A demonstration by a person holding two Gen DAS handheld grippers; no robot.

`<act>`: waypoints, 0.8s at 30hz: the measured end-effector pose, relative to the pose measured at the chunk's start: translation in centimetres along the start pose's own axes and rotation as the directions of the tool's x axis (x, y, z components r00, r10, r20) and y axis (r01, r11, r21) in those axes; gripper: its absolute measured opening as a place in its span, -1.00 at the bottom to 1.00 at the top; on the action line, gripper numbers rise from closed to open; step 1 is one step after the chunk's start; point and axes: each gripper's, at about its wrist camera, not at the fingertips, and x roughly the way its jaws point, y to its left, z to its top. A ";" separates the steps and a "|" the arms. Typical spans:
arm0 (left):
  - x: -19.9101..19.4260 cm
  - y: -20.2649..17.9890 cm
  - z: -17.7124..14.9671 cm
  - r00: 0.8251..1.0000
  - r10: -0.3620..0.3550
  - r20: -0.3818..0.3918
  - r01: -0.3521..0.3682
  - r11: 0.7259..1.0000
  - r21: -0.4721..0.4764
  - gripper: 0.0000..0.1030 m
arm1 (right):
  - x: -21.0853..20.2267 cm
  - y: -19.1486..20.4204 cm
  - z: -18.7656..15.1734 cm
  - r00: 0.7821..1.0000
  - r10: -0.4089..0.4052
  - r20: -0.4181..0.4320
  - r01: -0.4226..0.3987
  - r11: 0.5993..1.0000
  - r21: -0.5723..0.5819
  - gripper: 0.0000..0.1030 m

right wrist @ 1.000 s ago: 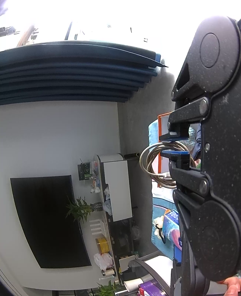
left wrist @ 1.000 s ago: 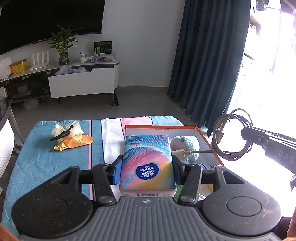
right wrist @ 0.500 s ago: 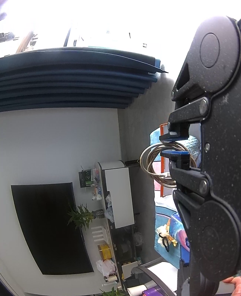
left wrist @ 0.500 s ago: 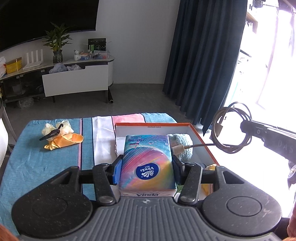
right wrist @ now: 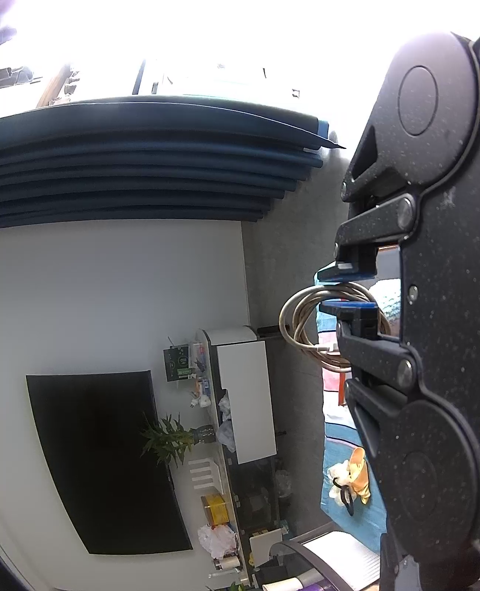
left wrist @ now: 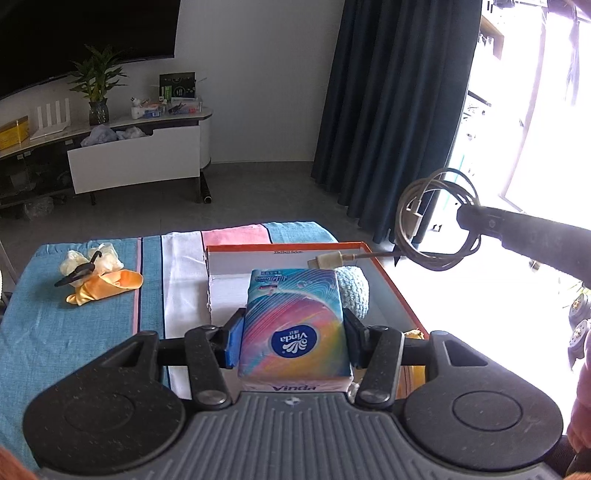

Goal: Organize soft objects
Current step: 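Carry the tissue pack and coiled cable together over the white box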

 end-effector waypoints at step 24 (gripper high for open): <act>3.2 -1.3 0.7 0.999 -0.019 -0.035 0.020 1.000 0.020 0.03 | 3.2 -0.1 -0.2 0.998 0.030 -0.057 -0.029 0.999 0.014 -0.75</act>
